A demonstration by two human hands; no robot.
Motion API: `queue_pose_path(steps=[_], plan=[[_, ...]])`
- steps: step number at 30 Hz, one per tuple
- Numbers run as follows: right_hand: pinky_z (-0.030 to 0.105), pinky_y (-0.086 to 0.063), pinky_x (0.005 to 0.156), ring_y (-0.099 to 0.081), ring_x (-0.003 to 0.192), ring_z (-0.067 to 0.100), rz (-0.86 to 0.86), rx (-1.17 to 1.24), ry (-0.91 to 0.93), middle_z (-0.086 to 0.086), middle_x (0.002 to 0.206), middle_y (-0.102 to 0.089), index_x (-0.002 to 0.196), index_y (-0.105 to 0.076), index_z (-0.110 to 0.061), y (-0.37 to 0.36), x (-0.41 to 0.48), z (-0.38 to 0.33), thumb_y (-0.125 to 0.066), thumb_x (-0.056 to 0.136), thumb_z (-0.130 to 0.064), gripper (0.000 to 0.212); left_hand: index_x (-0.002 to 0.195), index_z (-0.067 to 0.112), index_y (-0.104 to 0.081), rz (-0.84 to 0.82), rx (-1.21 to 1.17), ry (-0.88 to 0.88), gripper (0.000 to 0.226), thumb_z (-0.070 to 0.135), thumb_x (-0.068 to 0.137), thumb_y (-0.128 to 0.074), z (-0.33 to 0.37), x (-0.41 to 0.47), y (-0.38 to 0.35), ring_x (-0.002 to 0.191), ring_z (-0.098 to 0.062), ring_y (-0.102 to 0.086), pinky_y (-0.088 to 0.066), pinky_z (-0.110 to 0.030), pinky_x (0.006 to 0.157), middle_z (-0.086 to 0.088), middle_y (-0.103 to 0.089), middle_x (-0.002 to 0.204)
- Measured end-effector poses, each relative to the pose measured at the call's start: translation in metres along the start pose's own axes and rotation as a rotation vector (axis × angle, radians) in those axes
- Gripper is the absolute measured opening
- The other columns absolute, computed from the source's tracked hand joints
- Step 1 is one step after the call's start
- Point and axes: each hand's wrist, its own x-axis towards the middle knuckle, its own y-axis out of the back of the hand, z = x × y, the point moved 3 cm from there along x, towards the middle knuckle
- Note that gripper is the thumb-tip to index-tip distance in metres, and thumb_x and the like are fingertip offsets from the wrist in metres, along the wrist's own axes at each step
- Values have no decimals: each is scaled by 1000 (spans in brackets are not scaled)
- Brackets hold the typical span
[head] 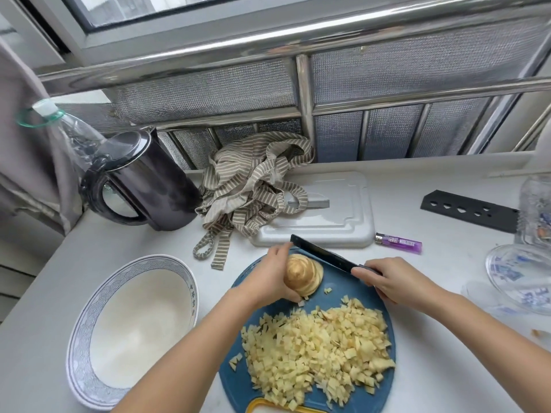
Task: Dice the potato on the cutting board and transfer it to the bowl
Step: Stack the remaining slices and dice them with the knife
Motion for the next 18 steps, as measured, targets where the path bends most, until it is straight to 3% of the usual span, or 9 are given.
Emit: queue_pose_path(steps=[3, 9, 18], plan=[[32, -39, 60, -54, 62, 17, -14, -87, 51, 5, 67, -61, 77, -60, -7, -2, 4, -9, -39, 88, -65, 62, 152, 11, -9, 172, -135, 205, 116, 41, 69, -84, 1, -19, -18, 141, -24, -25, -26, -34, 114, -8, -26, 152], [24, -35, 57, -52, 63, 11, -22, -118, 49, -2, 66, -57, 71, -54, -12, -17, 2, -23, -39, 98, -53, 51, 153, 14, -15, 388, -272, 294, 101, 35, 78, -79, 13, -21, -50, 138, -21, -26, -26, -31, 112, -3, -33, 148], [28, -38, 60, -53, 63, 17, 57, -17, -73, 4, 66, -57, 75, -54, -4, -43, -34, -14, -37, 97, -54, 57, 155, 12, -2, 279, -241, 242, 97, 12, 85, -69, 17, -23, -51, 141, -21, -27, -27, -27, 112, -7, -33, 152]])
